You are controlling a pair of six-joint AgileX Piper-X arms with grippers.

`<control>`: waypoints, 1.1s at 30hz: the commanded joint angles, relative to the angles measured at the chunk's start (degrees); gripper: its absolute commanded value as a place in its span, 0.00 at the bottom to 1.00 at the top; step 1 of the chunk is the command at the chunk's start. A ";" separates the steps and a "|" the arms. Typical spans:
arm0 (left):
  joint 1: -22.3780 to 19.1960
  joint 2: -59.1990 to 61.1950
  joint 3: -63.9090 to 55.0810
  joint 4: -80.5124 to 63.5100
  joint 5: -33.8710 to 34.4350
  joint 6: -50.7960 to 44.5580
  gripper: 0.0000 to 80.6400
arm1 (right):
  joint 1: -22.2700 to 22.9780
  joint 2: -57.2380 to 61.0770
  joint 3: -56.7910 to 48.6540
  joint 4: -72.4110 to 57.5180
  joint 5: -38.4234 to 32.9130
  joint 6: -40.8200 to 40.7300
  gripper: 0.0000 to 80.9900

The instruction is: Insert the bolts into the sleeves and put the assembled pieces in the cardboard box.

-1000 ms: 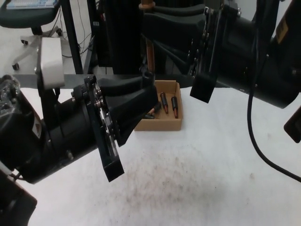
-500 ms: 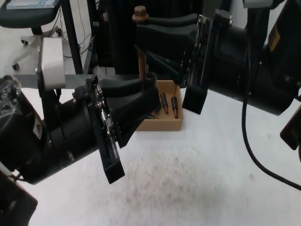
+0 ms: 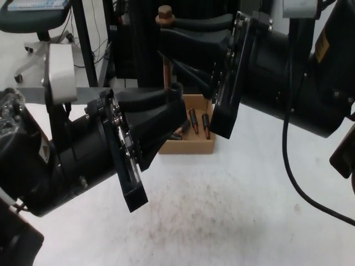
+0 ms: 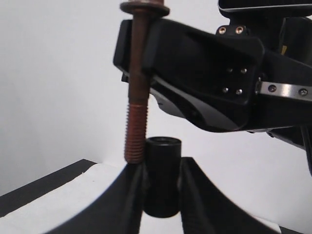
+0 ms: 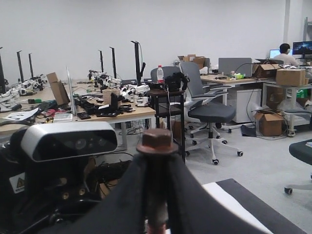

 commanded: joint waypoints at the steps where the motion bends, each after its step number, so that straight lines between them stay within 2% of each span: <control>1: 0.01 -0.41 -0.43 0.86 -0.40 -0.42 0.00 | 0.02 -0.08 -0.99 0.10 0.76 -0.49 0.01; 18: 0.01 -0.41 -0.43 1.44 -0.66 -0.42 0.00 | 0.02 -0.08 -3.07 2.50 1.68 -1.75 0.01; 23: 0.01 -0.41 -0.43 0.89 -5.48 -0.42 0.00 | 0.02 -0.08 -3.07 3.09 1.68 -2.41 0.01; 33: 0.01 -0.41 -0.43 0.89 -5.67 -0.42 0.00 | 0.02 -0.08 -3.07 3.09 1.68 -2.41 0.01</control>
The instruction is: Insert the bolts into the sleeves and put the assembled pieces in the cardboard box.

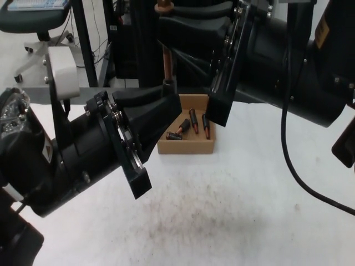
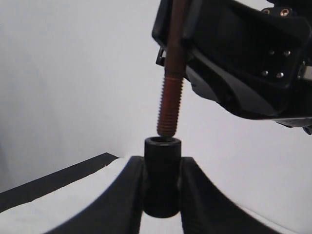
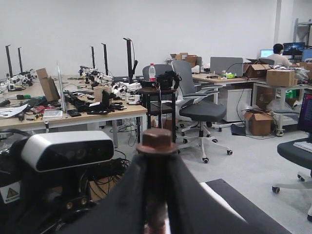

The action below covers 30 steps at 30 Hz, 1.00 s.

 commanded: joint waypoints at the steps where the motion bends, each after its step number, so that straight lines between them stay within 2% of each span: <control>1: 0.01 -0.41 -0.42 -1.08 -0.44 -0.42 0.00 | 0.02 -0.08 -0.70 -0.24 0.17 -0.24 0.01; 30: 0.01 -0.41 -0.42 -3.24 -0.44 -0.42 0.00 | 0.02 -0.08 -0.70 4.46 0.53 -4.31 0.01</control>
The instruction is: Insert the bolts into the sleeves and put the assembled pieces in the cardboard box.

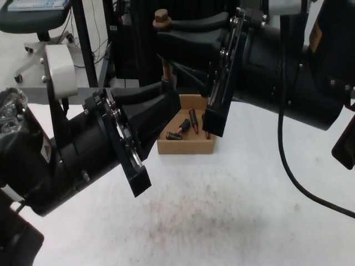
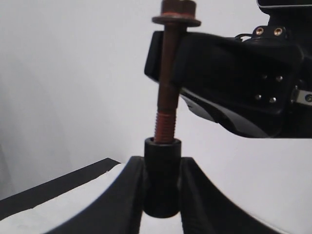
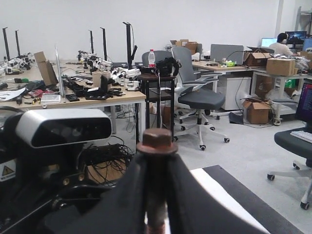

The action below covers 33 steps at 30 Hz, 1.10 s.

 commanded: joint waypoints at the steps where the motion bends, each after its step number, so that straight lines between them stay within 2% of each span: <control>1: 0.01 -0.41 -0.42 -1.90 -0.51 -0.42 0.00 | 0.02 -0.08 -0.58 0.56 0.59 -1.11 0.01; 6: 0.01 -0.41 -0.42 -4.31 -3.03 -0.42 0.00 | 0.02 -0.08 -0.58 0.56 0.59 -1.11 0.01; 33: 0.01 -0.56 -0.42 -9.63 -3.07 -0.42 0.00 | -0.12 -0.08 -0.58 0.56 3.56 -1.10 0.01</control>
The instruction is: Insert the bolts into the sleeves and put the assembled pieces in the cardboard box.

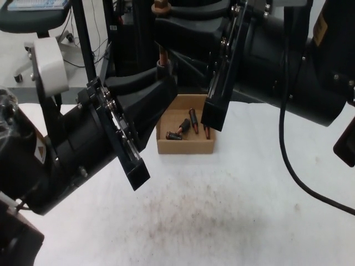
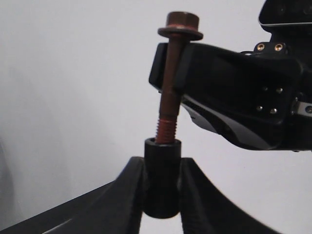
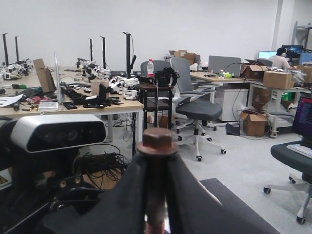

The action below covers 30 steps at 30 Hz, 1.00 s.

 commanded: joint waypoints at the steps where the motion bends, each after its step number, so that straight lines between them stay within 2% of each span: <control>1: 0.01 -0.68 -0.64 -4.24 -0.77 -0.42 0.00 | -0.32 -0.08 0.05 1.66 2.58 -0.62 0.01; 12: 0.01 -0.68 -0.64 -4.24 -0.77 -0.42 0.00 | -0.32 -0.08 0.05 1.66 2.61 -0.62 0.00; 15: 0.01 -0.68 -0.64 -4.24 -0.77 -0.42 0.00 | -0.32 -0.08 0.05 1.66 2.61 -0.62 0.10; 21: 0.01 -0.68 -0.64 -4.24 -0.77 -0.42 0.00 | -0.32 -0.08 0.05 1.66 2.61 -0.62 0.37; 30: 0.01 -0.68 -0.64 -4.24 -0.77 -0.42 0.00 | -0.32 -0.08 0.05 1.66 2.61 -0.62 0.38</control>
